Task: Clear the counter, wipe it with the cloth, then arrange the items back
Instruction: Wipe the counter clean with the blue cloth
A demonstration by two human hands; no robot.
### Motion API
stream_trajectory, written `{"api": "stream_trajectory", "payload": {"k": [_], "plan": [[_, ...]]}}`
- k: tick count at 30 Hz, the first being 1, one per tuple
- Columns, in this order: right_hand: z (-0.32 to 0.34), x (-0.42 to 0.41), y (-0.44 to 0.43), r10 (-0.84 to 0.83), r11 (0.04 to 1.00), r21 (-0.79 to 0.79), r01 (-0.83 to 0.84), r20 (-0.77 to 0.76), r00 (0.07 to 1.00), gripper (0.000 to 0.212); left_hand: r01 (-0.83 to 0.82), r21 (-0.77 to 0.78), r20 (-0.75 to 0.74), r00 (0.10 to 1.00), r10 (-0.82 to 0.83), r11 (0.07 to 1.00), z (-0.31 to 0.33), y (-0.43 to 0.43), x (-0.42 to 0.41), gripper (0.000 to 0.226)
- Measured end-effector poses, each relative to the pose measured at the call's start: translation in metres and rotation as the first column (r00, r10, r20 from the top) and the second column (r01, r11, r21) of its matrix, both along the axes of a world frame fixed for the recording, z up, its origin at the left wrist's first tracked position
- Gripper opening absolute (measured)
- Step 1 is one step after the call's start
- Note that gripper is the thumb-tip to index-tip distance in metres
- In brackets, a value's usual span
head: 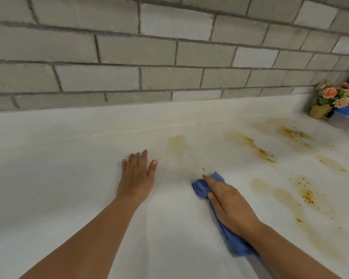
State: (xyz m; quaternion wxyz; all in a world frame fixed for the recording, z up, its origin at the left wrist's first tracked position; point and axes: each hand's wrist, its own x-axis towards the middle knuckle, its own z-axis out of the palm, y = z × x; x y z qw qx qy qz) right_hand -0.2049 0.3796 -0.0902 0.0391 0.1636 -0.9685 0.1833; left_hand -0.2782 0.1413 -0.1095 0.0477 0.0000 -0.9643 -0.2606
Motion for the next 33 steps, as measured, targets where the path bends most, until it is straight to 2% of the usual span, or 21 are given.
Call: {"api": "stream_trajectory", "payload": {"k": [4,9,12,14,17,22,24,27,29,33], "plan": [[0.001,-0.027,-0.001,0.025,0.999,0.042,-0.024,-0.041,0.999,0.054,0.005,-0.038,0.013,1.000,-0.004,0.999,0.000,0.001,0.000,0.059],[0.002,-0.098,-0.021,-0.138,0.983,0.131,0.131,0.044,0.989,0.051,-0.008,-0.032,0.013,1.000,0.009,0.999,0.000,0.000,0.000,0.058],[0.000,-0.072,-0.019,-0.110,0.977,0.178,0.116,-0.042,0.993,0.051,-0.006,-0.020,0.007,1.000,0.006,1.000,0.001,-0.001,0.000,0.058],[-0.003,-0.039,-0.013,-0.056,0.987,0.143,0.068,-0.091,0.994,0.056,-0.003,-0.020,0.009,1.000,0.003,1.000,0.001,-0.001,0.000,0.059],[-0.006,-0.028,-0.005,-0.015,0.994,0.103,0.025,-0.092,0.996,0.050,-0.006,-0.026,0.012,1.000,0.006,1.000,0.001,0.000,0.001,0.059],[0.000,-0.073,-0.008,-0.159,0.980,0.119,0.159,-0.005,0.987,0.053,-0.014,-0.025,0.012,1.000,0.014,1.000,0.001,0.000,0.001,0.059],[0.000,-0.057,-0.011,-0.125,0.986,0.103,0.127,-0.023,0.992,0.052,-0.010,-0.034,0.012,1.000,0.011,0.999,0.000,0.000,0.000,0.059],[-0.001,-0.014,-0.015,0.031,0.999,0.023,-0.030,-0.062,0.998,0.050,-0.007,-0.041,0.021,1.000,0.008,0.999,0.001,0.000,0.000,0.059],[0.003,-0.016,-0.009,0.054,0.998,0.028,-0.053,-0.039,0.998,0.050,-0.011,-0.045,0.014,1.000,0.012,0.999,0.001,0.001,0.001,0.058],[0.007,-0.078,0.003,-0.131,0.988,0.096,0.123,0.084,0.988,0.052,-0.018,-0.031,0.008,1.000,0.018,0.999,0.002,0.001,0.002,0.057]]}}
